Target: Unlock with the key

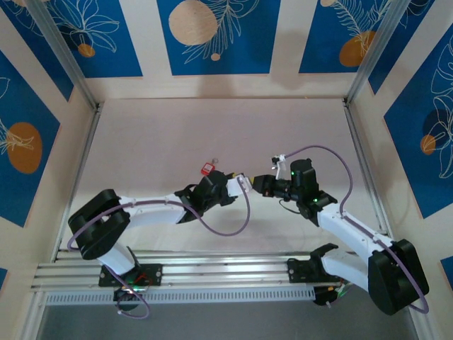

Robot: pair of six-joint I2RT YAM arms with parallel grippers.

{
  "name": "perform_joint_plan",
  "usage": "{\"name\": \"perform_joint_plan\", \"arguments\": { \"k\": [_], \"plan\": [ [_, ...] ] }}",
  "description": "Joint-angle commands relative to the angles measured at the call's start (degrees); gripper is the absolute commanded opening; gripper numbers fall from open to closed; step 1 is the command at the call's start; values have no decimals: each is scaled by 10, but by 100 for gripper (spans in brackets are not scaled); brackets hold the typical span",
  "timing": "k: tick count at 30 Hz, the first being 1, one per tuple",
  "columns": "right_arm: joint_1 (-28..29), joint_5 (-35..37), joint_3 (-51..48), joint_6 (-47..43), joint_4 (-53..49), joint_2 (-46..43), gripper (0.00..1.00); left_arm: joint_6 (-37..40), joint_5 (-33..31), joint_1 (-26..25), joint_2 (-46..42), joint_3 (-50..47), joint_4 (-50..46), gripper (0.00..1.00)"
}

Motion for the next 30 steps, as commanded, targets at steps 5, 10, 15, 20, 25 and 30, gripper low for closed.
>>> {"name": "perform_joint_plan", "arguments": {
  "k": [5,10,15,20,25,30],
  "plan": [
    [0,24,-1,9,2,17,8,-27,-6,6,-22,-26,10,42],
    [-6,24,10,8,12,37,8,-35,-8,6,-51,-42,-7,45],
    [-5,20,21,7,36,79,8,-35,-47,6,-85,-64,-2,45],
    [2,19,30,9,84,133,8,-39,-89,9,-108,-77,10,46],
    [13,24,43,-2,134,180,8,-39,-106,10,-112,-82,20,46],
    [26,43,63,-23,153,228,8,-34,-119,13,-112,-89,45,45]
  ]
}}
